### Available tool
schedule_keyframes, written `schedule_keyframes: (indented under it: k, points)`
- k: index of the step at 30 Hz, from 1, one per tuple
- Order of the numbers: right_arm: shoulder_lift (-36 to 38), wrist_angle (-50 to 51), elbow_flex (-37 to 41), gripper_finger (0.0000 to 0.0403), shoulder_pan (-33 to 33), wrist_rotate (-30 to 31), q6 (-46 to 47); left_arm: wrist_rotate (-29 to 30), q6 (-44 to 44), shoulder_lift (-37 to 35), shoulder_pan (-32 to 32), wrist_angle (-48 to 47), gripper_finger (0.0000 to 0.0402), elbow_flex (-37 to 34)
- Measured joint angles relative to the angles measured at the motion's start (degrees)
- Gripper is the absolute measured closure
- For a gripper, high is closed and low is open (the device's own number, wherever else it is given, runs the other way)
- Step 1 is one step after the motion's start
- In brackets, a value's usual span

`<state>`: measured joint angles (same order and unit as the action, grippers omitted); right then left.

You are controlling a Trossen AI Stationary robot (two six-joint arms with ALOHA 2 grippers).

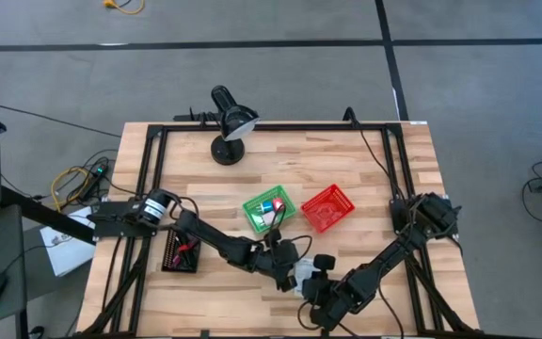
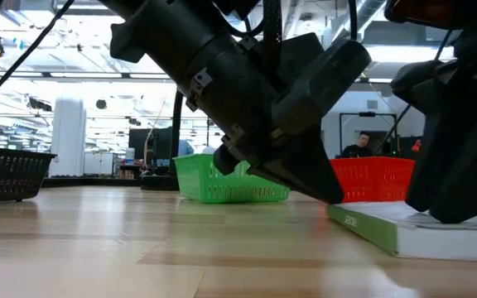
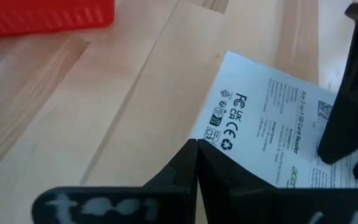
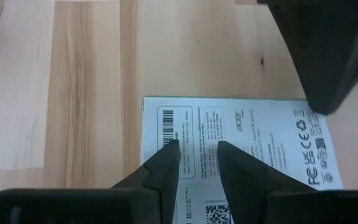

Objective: Pick and place items into bin
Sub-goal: Put the white card reader box into the red bin

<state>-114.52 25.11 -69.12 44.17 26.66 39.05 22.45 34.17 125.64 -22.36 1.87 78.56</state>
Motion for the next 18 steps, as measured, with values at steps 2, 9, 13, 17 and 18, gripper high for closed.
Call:
schedule_keyframes:
  k: [2, 9, 13, 17, 18]
  points:
    - [0.00, 0.51, 0.00, 0.0294, 0.46, 0.09, 0.07, -0.10, 1.46, -0.05, -0.46, -0.84, 0.0401, 0.01]
    - [0.26, 7.62, -0.35, 0.0294, 2.76, 1.13, 6.30, -0.53, 6.93, -0.33, -2.06, -6.12, 0.0401, 0.15]
    - [0.22, 13.27, -1.39, 0.0294, 3.79, 2.41, 11.23, -0.55, 8.26, -0.30, -3.34, -5.66, 0.0402, 0.11]
    - [0.11, 16.56, -1.62, 0.0294, 4.12, 4.86, 13.31, -0.82, 7.99, -0.13, -4.41, -5.78, 0.0401, 0.92]
    - [0.08, 16.60, -1.57, 0.0294, 4.12, 5.66, 13.26, -0.77, 7.24, -0.07, -4.58, -6.04, 0.0401, 1.36]
